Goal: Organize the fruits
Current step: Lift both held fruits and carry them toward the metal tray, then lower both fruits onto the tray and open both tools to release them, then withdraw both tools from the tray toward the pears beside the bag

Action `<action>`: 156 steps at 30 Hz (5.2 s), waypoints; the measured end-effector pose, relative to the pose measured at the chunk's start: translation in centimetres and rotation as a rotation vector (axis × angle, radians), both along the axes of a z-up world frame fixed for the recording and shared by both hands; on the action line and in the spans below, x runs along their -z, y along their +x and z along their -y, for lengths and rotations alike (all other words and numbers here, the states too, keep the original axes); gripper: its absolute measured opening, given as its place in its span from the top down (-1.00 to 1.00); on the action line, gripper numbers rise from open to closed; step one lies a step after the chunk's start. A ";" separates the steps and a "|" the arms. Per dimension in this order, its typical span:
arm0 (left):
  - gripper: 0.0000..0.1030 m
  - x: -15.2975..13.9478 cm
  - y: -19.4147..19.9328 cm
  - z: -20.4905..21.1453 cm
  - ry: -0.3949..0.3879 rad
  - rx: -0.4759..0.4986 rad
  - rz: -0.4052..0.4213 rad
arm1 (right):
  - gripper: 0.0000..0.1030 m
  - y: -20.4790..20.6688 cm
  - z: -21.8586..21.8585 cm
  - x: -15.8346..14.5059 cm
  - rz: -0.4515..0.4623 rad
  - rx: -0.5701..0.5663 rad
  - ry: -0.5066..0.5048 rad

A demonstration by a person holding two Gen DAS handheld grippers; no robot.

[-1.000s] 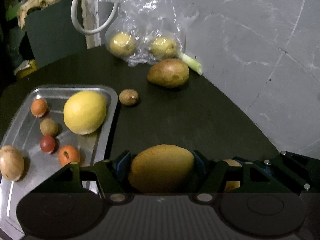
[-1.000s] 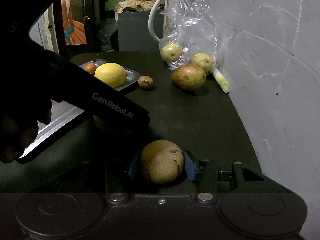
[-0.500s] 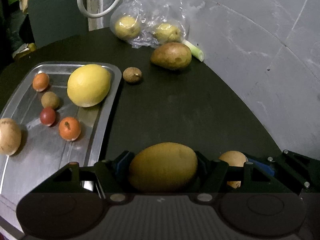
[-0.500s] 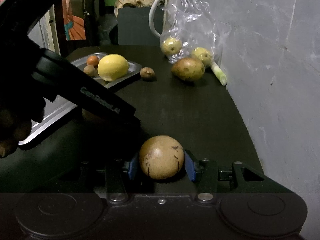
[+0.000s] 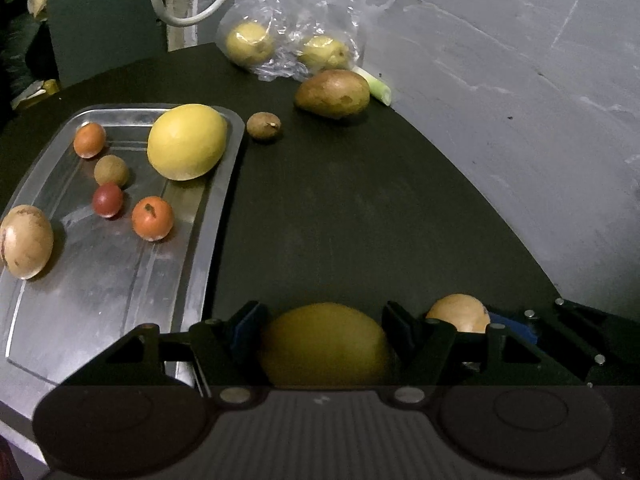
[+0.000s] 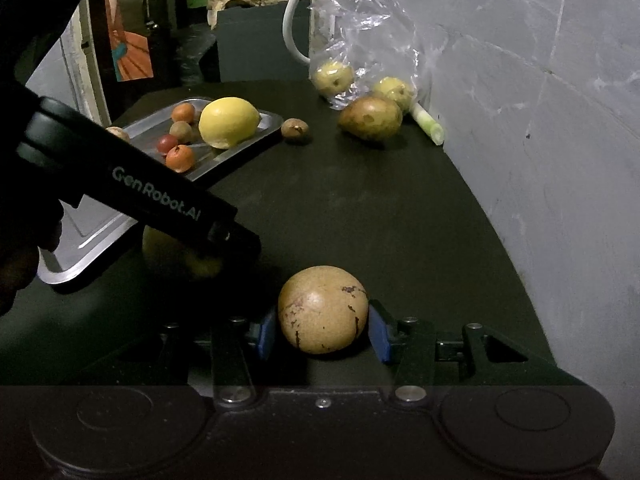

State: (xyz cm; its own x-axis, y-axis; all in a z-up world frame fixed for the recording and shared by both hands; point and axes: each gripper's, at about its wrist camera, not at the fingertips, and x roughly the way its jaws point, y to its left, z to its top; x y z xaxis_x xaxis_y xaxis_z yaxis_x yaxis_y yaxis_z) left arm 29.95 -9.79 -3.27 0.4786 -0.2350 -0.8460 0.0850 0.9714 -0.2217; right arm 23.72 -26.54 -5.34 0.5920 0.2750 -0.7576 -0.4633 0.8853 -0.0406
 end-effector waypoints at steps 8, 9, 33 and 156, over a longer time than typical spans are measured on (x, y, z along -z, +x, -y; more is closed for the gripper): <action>-0.32 0.2 -2.2 -0.6 -0.058 0.055 -0.037 | 0.07 -2.8 -0.9 -0.4 -0.021 0.041 -0.013; -0.32 0.4 -2.5 -0.6 -0.067 0.064 -0.048 | 0.07 -3.2 -1.1 -0.4 -0.022 0.045 -0.017; -0.42 0.2 -9.7 -2.3 0.024 0.240 0.050 | 0.07 -8.7 -3.0 -0.8 -0.006 0.161 -0.052; -0.99 -2.1 -14.0 -14.6 0.019 -0.171 -0.034 | -0.98 -8.5 -9.8 -3.6 -0.037 0.068 0.047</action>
